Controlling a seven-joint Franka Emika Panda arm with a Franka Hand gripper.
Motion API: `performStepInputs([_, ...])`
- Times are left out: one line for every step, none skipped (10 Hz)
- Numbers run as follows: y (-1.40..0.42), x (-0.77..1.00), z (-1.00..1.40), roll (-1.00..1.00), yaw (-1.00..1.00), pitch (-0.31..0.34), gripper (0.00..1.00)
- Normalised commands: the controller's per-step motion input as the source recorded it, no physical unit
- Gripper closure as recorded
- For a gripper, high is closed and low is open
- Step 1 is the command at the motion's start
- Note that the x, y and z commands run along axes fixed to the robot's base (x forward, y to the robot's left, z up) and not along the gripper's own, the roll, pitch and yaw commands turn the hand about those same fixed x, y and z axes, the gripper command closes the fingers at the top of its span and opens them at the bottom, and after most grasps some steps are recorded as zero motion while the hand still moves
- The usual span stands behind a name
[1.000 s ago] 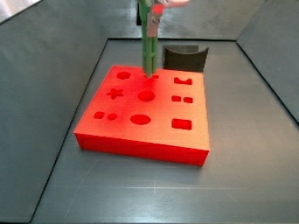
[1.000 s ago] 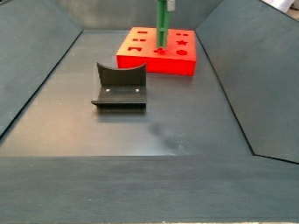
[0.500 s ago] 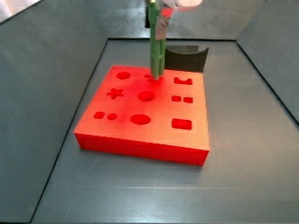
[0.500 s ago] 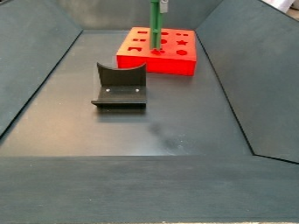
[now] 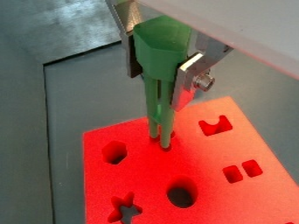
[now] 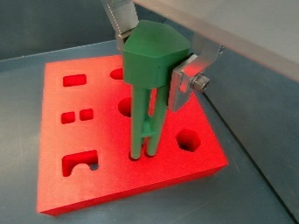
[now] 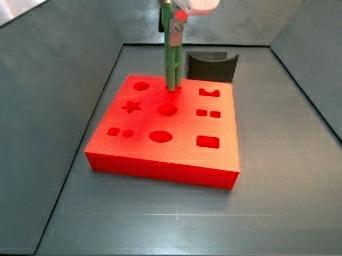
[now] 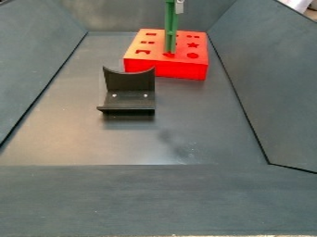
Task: Pick up the 3 prong object. Move up. Place the 3 prong object on the fixture. Regrasp the 3 prong object. Move to above the board. Insert the 3 prong object.
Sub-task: Insert the 3 prong object.
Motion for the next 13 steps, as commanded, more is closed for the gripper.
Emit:
performStepInputs([0.00, 0.14, 0.00, 0.01, -0.05, 0.027, 1.00])
performStepInputs([0.00, 0.03, 0.00, 0.01, -0.02, 0.004, 1.00])
performStepInputs([0.00, 0.01, 0.00, 0.01, -0.01, 0.001, 1.00])
performStepInputs([0.00, 0.00, 0.00, 0.01, -0.01, 0.000, 1.00])
performStepInputs([0.00, 0.00, -0.04, 0.02, -0.01, 0.000, 1.00])
performStepInputs([0.00, 0.00, -0.15, 0.00, -0.01, 0.000, 1.00])
performStepInputs([0.00, 0.00, -0.18, 0.00, -0.01, 0.000, 1.00])
performStepInputs([0.00, 0.00, -0.16, 0.00, -0.02, 0.000, 1.00])
performStepInputs([0.00, 0.00, -0.15, 0.00, -0.01, 0.000, 1.00])
performStepInputs([0.00, 0.00, -0.14, 0.00, -0.01, 0.000, 1.00])
performStepInputs([0.00, 0.04, -0.19, 0.00, -0.04, 0.000, 1.00])
performStepInputs([0.00, 0.00, -0.36, -0.05, -0.08, -0.016, 1.00])
performStepInputs([0.19, 0.00, -0.67, -0.23, -0.11, 0.000, 1.00])
